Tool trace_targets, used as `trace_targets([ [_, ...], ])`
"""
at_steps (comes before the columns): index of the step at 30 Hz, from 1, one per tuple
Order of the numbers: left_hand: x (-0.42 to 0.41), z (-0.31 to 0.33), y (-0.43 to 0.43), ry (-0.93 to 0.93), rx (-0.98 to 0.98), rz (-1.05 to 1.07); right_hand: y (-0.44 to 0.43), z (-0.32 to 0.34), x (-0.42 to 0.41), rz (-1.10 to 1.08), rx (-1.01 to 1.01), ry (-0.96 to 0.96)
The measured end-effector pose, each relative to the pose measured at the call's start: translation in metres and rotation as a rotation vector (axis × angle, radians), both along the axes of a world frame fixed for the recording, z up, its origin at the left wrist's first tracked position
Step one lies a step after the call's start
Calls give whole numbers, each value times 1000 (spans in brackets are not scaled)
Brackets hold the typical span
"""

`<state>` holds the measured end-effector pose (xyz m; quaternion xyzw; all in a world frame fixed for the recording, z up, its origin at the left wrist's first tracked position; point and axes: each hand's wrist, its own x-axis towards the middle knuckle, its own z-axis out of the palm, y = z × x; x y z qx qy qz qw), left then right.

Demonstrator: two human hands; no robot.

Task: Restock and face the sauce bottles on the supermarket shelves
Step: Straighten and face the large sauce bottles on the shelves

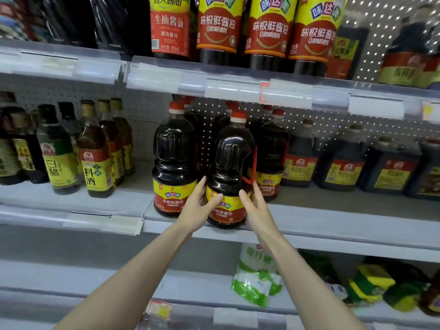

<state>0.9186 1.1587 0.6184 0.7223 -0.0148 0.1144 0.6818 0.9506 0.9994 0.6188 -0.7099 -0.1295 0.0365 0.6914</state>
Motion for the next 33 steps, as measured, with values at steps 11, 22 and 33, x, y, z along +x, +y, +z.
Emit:
trace_targets([
  [11, 5, -15, -6, -66, 22, 94, -3, -17, 12, 19, 69, -3],
  [22, 10, -33, -1, -52, 83, 87, -17, -16, 18, 7, 0, -46],
  [33, 18, -44, 4, -48, 40, 14, -19, -34, 24, -52, -13, -67],
])
